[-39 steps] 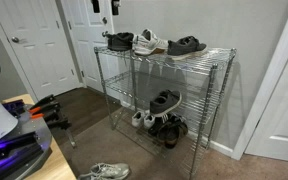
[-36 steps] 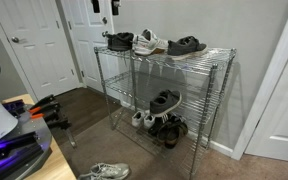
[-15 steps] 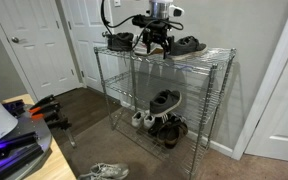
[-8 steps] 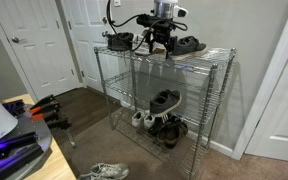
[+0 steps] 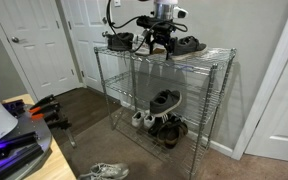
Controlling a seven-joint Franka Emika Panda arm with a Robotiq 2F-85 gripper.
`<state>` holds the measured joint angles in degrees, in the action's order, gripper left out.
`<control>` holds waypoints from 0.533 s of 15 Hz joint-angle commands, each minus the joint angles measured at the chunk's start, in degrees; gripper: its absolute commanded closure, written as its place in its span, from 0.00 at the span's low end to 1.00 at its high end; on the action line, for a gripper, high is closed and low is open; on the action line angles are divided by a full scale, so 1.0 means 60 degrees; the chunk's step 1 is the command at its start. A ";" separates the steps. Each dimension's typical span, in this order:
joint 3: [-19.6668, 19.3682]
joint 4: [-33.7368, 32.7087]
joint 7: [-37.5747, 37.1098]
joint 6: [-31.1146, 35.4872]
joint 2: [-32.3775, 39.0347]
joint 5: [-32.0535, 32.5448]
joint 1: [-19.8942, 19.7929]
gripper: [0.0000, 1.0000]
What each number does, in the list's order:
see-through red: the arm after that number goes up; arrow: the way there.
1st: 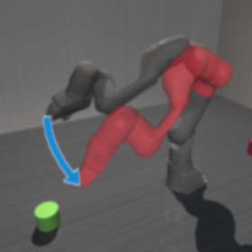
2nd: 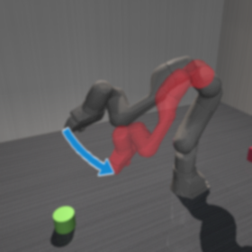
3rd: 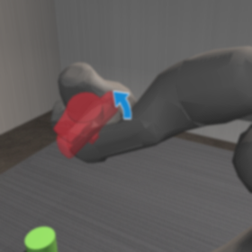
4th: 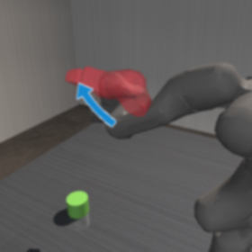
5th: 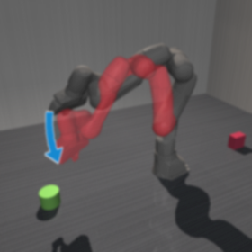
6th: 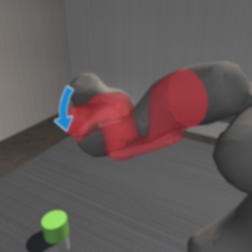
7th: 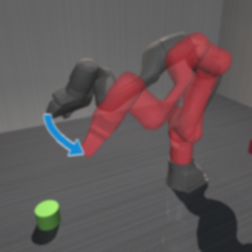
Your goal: Put the shoe on the second shelf onto the top shelf
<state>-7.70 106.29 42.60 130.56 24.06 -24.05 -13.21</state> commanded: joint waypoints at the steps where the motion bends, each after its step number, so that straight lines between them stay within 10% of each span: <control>1: 0.0142 0.1780 0.0184 0.1023 -0.0891 0.0392 -0.0460 0.00; 8: 0.0068 0.4810 0.1228 0.2817 -0.2152 0.0596 -0.1182 0.00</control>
<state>-8.28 126.25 44.87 141.42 16.50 -19.65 -18.67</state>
